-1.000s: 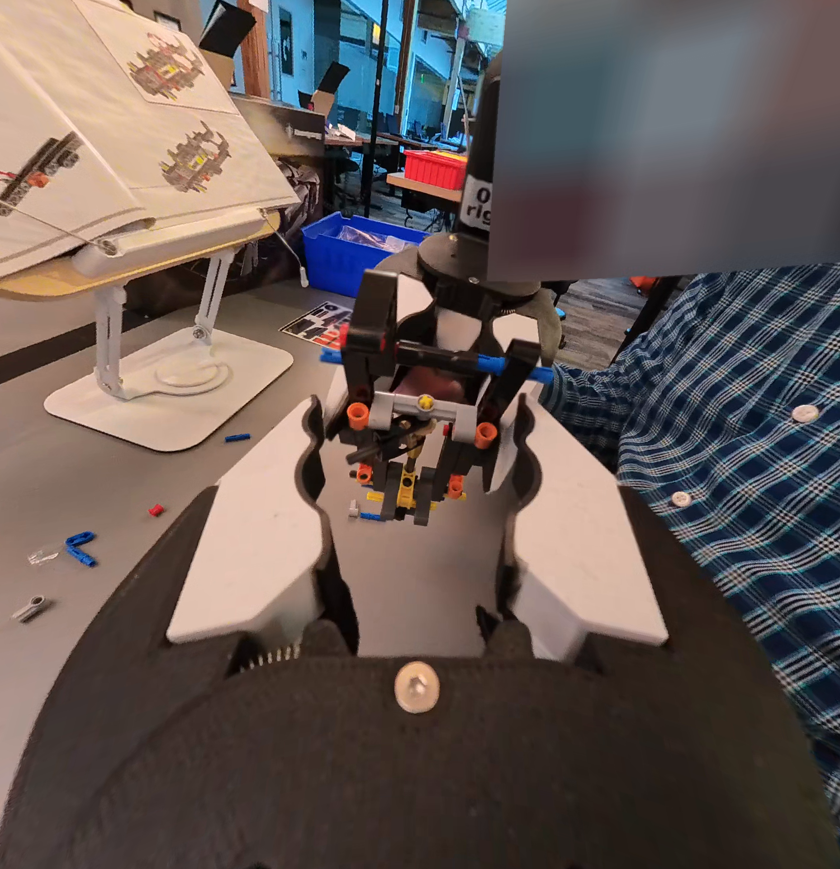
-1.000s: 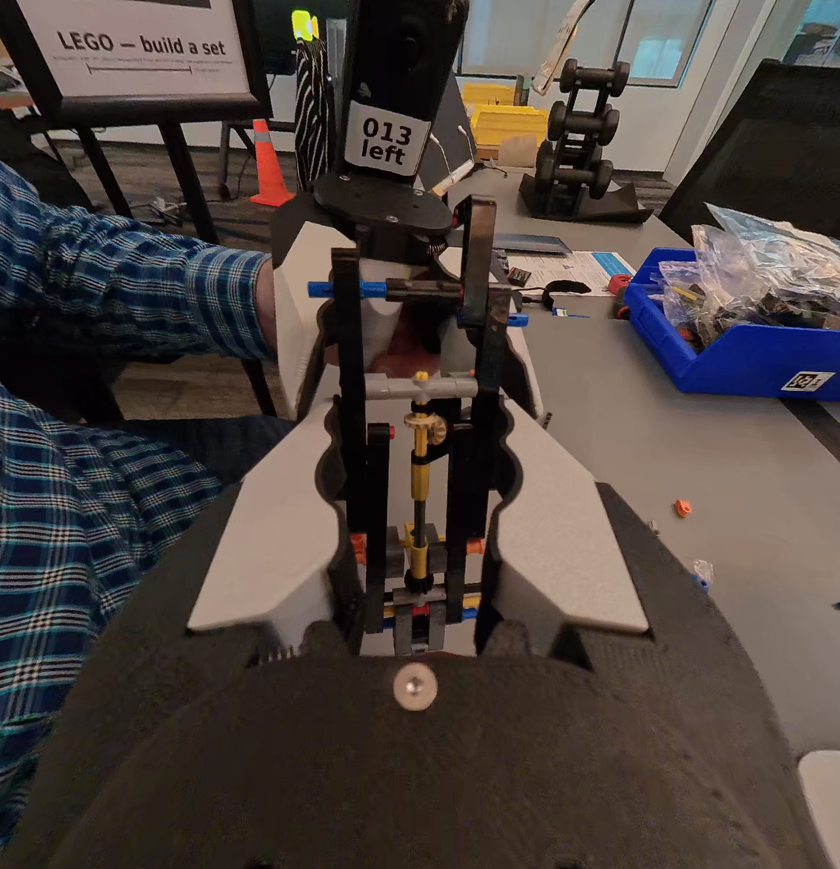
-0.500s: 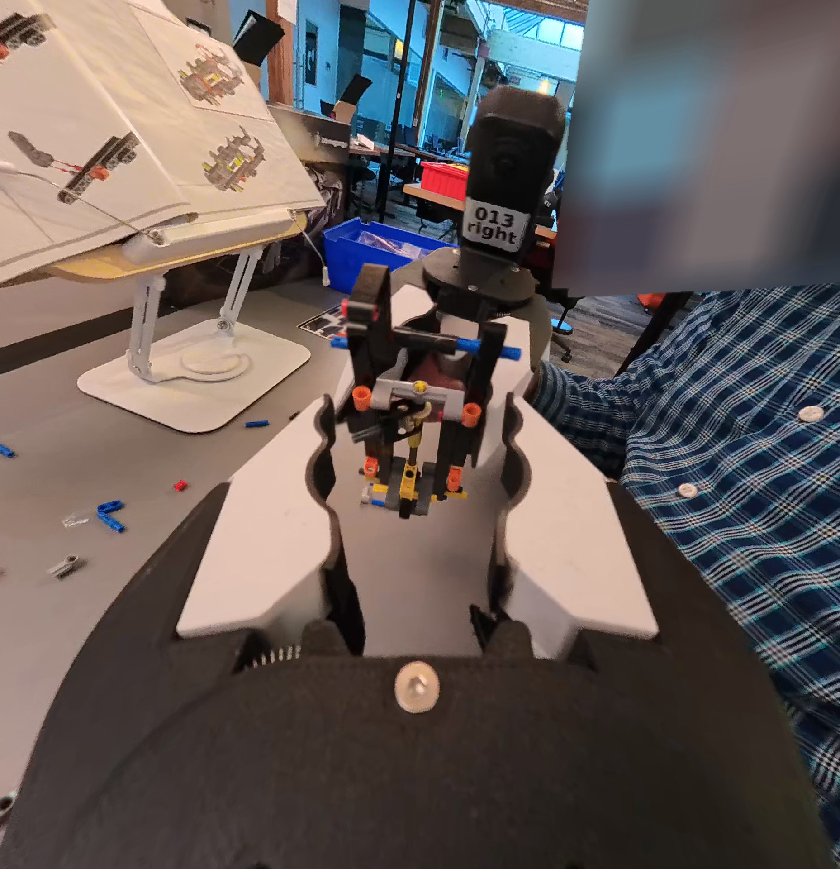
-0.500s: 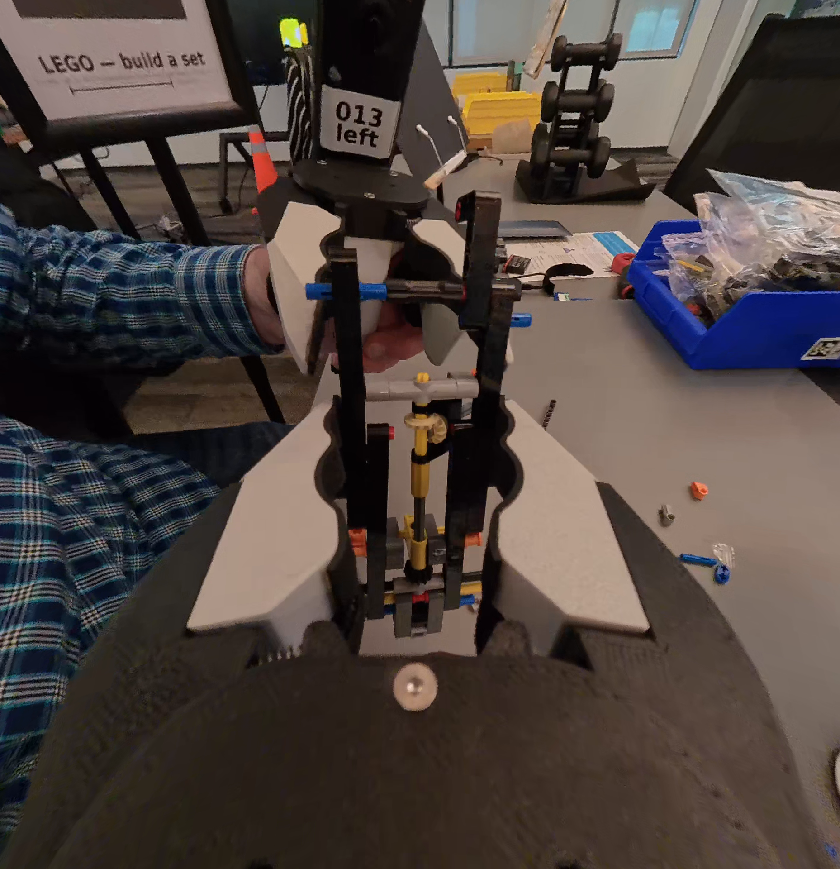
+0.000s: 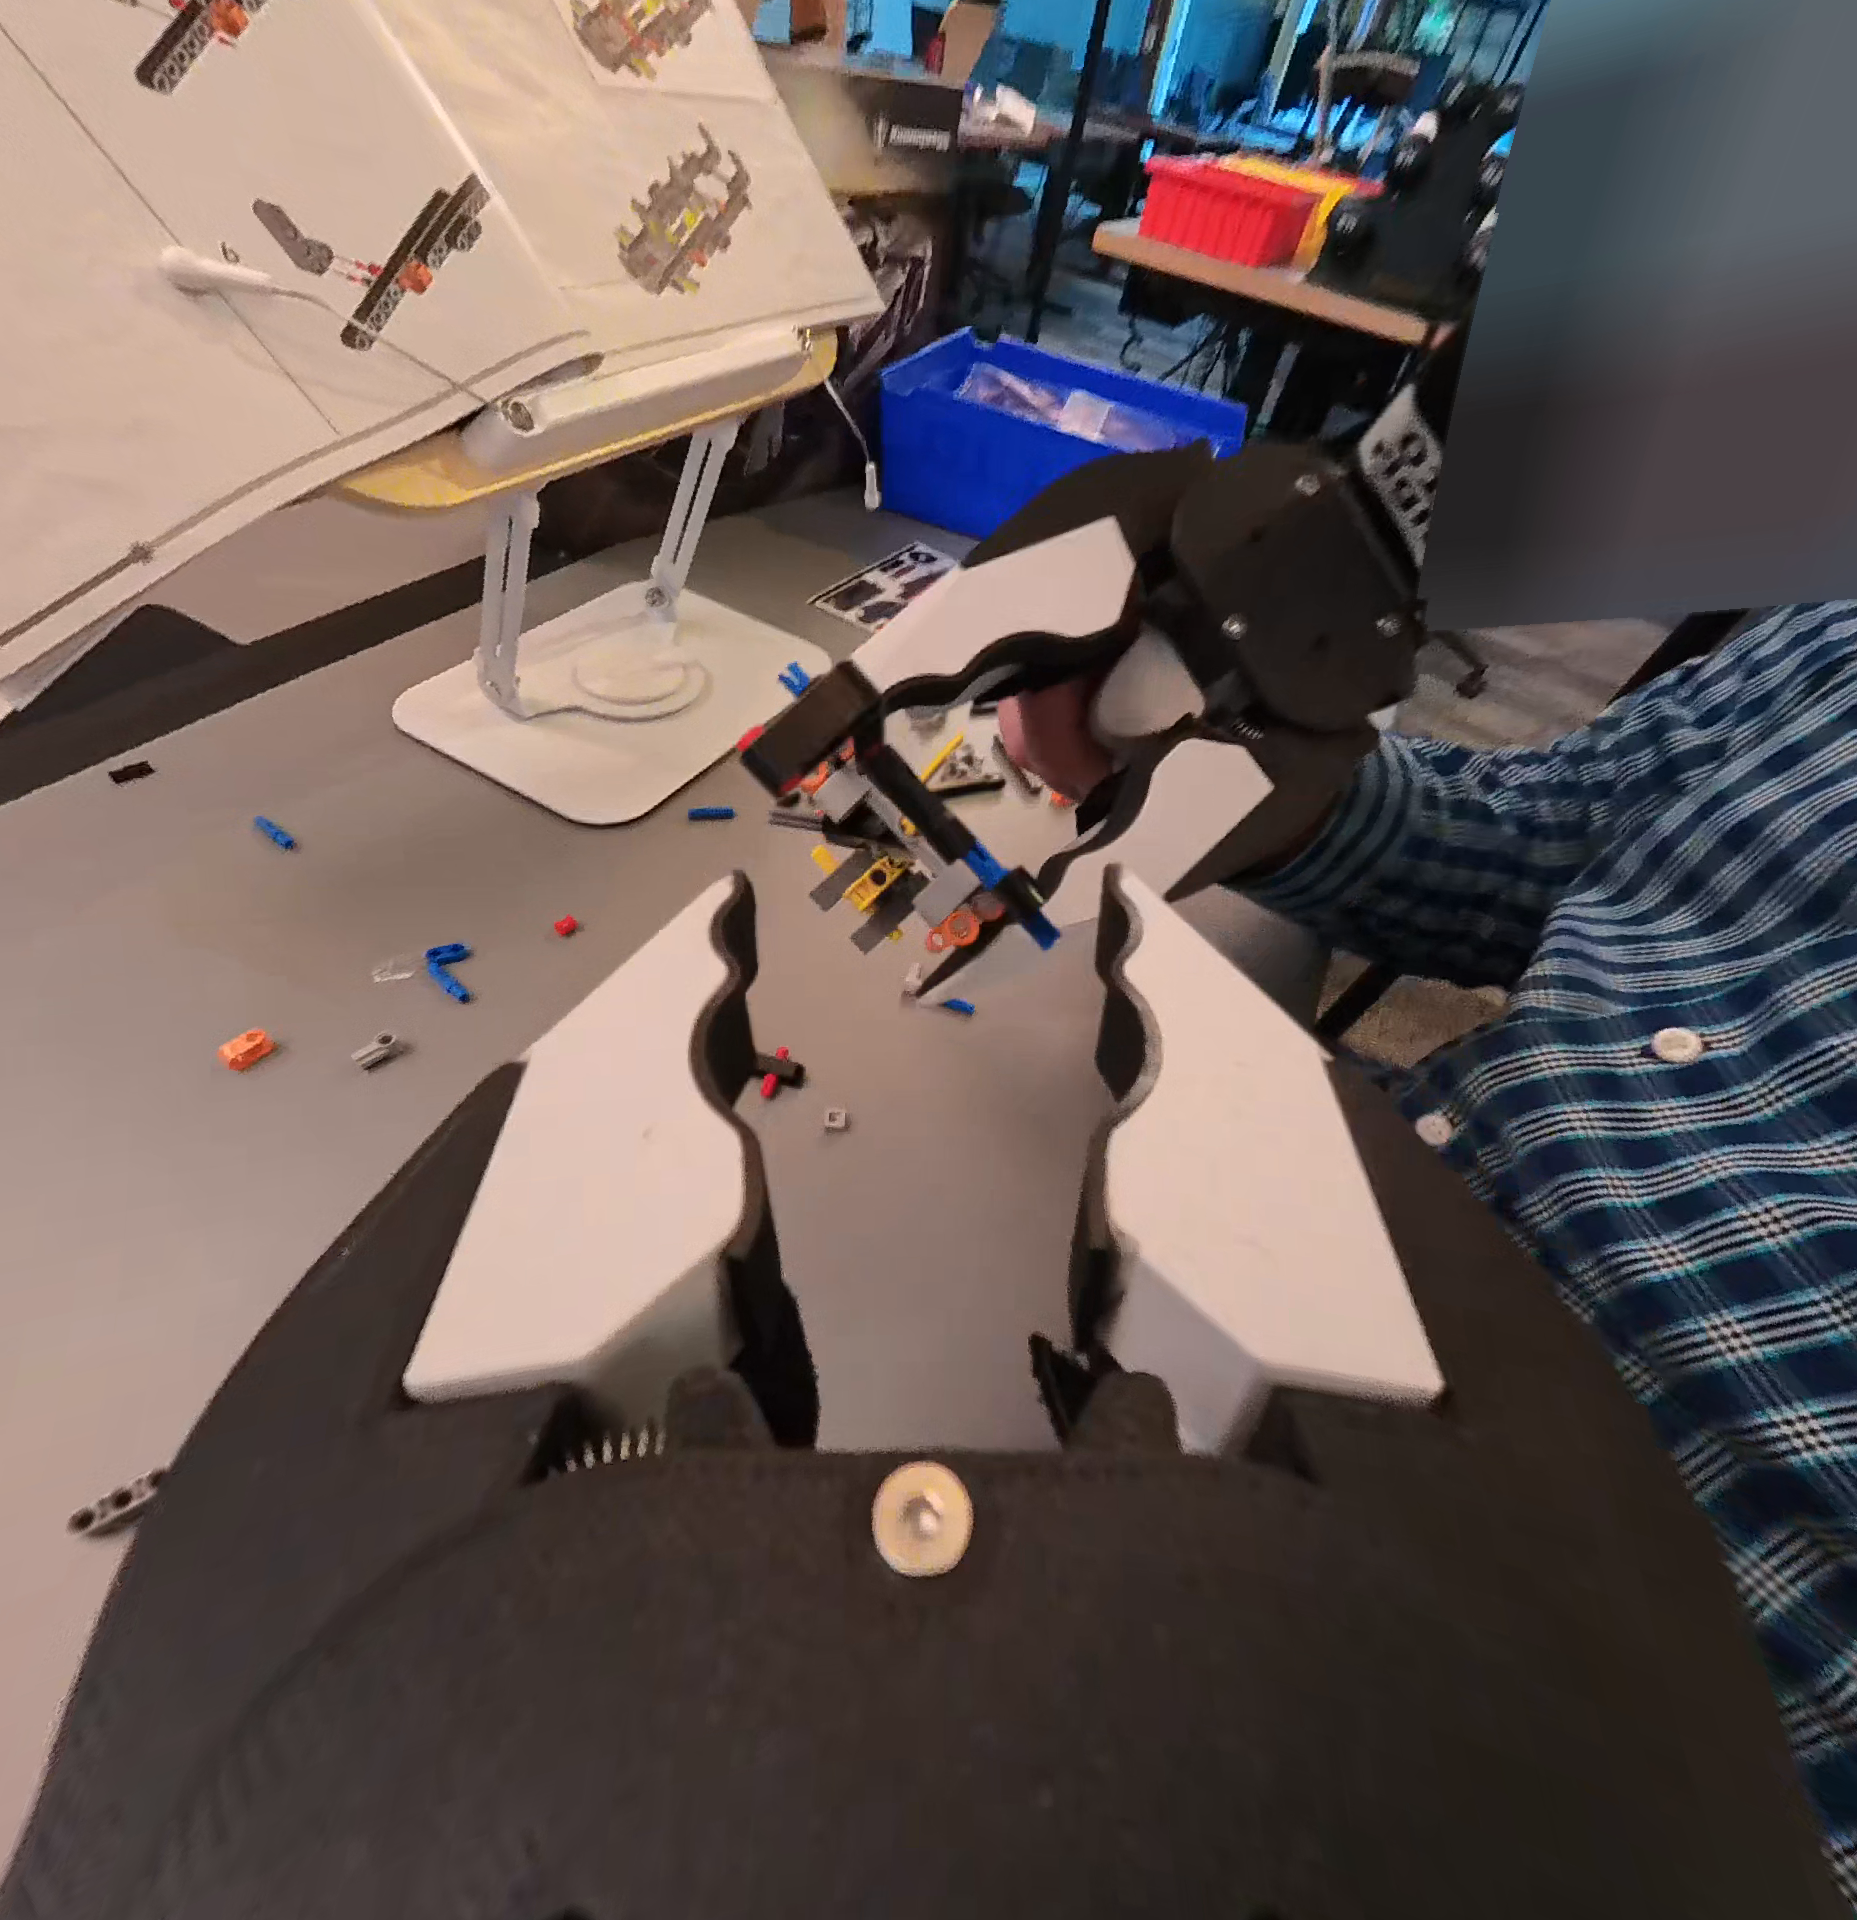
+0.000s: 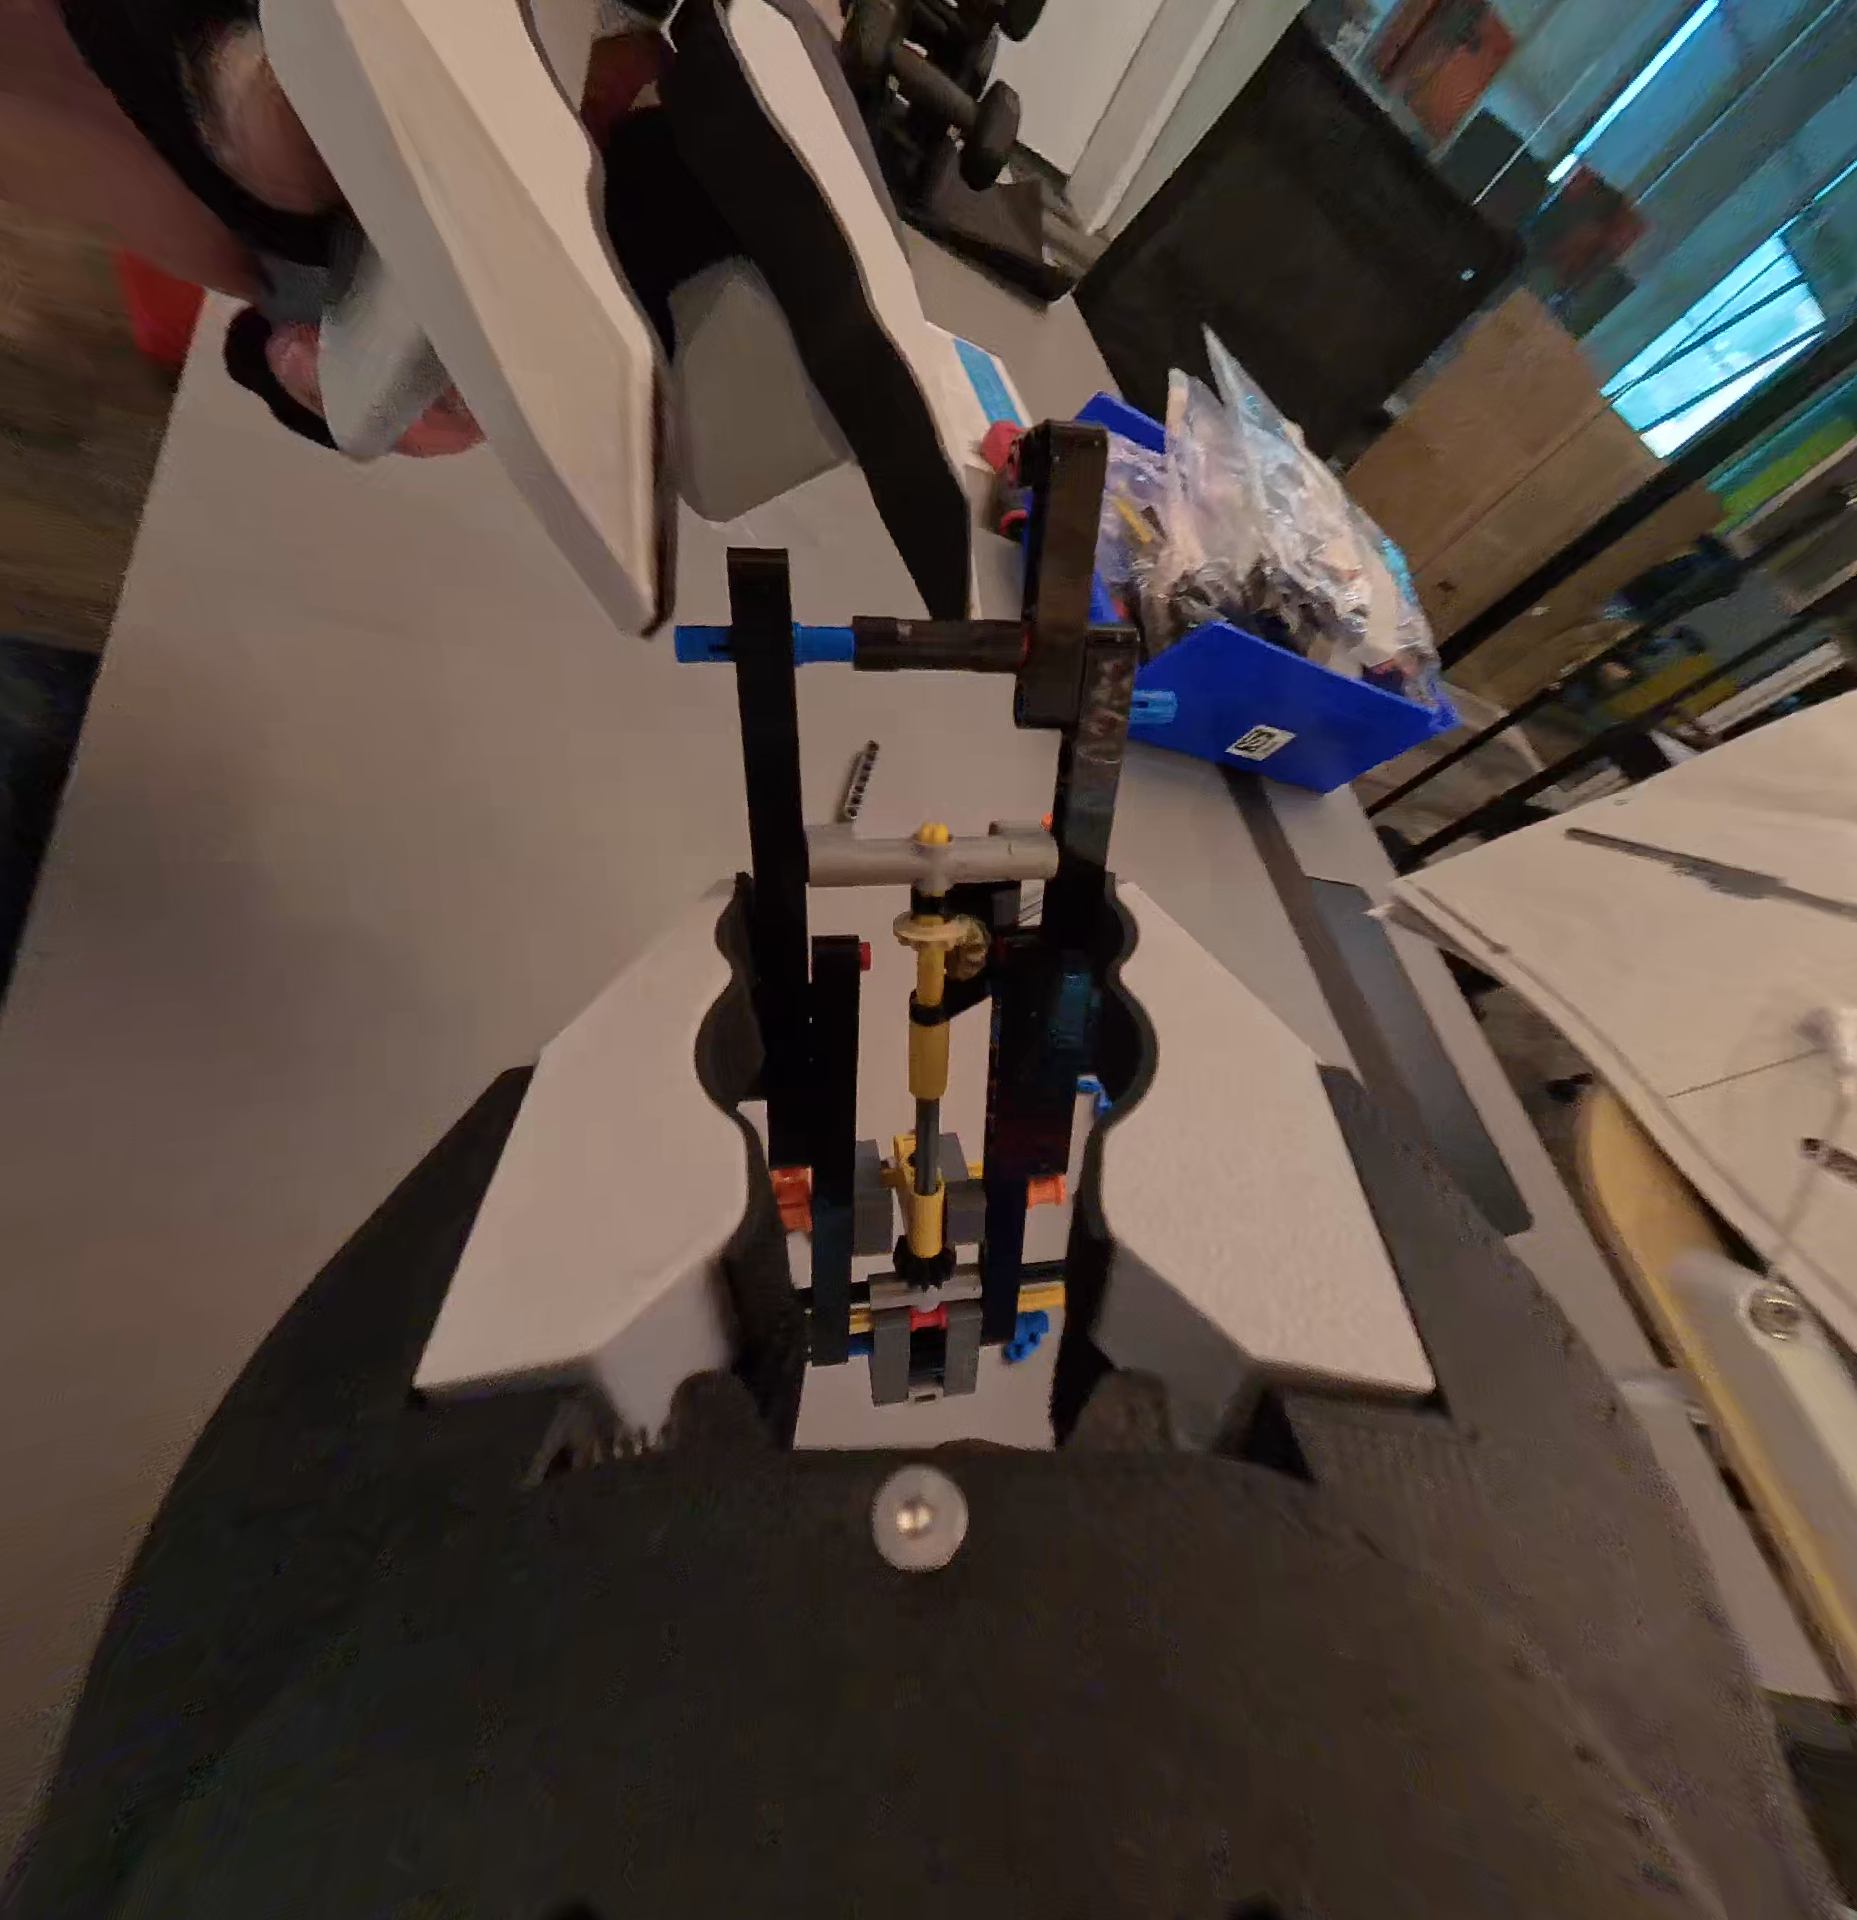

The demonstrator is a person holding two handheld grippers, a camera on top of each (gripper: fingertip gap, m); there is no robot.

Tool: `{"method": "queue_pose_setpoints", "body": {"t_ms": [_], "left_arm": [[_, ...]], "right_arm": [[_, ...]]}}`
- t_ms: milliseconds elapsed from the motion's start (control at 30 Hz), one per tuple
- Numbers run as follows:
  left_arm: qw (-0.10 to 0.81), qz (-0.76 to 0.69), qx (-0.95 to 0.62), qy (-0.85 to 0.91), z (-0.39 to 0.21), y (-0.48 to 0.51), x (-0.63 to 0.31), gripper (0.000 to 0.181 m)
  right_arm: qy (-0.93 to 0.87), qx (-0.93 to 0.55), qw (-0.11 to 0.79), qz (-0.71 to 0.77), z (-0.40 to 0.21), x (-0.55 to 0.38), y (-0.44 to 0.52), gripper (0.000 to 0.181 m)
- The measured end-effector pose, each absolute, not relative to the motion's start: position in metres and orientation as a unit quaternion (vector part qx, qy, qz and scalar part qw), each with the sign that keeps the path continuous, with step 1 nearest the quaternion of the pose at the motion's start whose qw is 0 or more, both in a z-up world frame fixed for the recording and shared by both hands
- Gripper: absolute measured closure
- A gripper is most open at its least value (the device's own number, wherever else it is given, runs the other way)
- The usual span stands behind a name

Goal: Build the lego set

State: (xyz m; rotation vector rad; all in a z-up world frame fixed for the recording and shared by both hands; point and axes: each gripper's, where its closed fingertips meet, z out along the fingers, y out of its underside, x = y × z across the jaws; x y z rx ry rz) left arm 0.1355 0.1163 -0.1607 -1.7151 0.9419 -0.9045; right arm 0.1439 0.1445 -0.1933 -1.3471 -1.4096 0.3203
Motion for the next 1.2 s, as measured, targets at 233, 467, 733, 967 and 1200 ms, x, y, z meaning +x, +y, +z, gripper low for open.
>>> {"method": "queue_pose_setpoints", "body": {"t_ms": [233,467,733,967,1200], "left_arm": [[0.466,-0.358,-0.692,0.419,-0.163,0.104,0.146,0.169],[0.467,-0.378,-0.696,0.394,-0.166,0.108,0.143,0.172],[0.468,-0.38,-0.716,0.353,-0.178,0.119,0.134,0.174],[0.466,-0.367,-0.726,0.347,-0.185,0.122,0.138,0.177],[0.472,-0.348,-0.733,0.344,-0.195,0.123,0.14,0.176]], "right_arm": [[-0.586,-0.556,0.581,0.102,-0.187,0.143,0.144,0.12],[-0.579,-0.561,0.583,0.103,-0.19,0.141,0.147,0.119],[-0.564,-0.556,0.601,0.11,-0.191,0.138,0.148,0.105],[-0.564,-0.548,0.606,0.118,-0.194,0.129,0.14,0.106],[-0.537,-0.578,0.591,0.164,-0.2,0.129,0.142,0.117]]}}
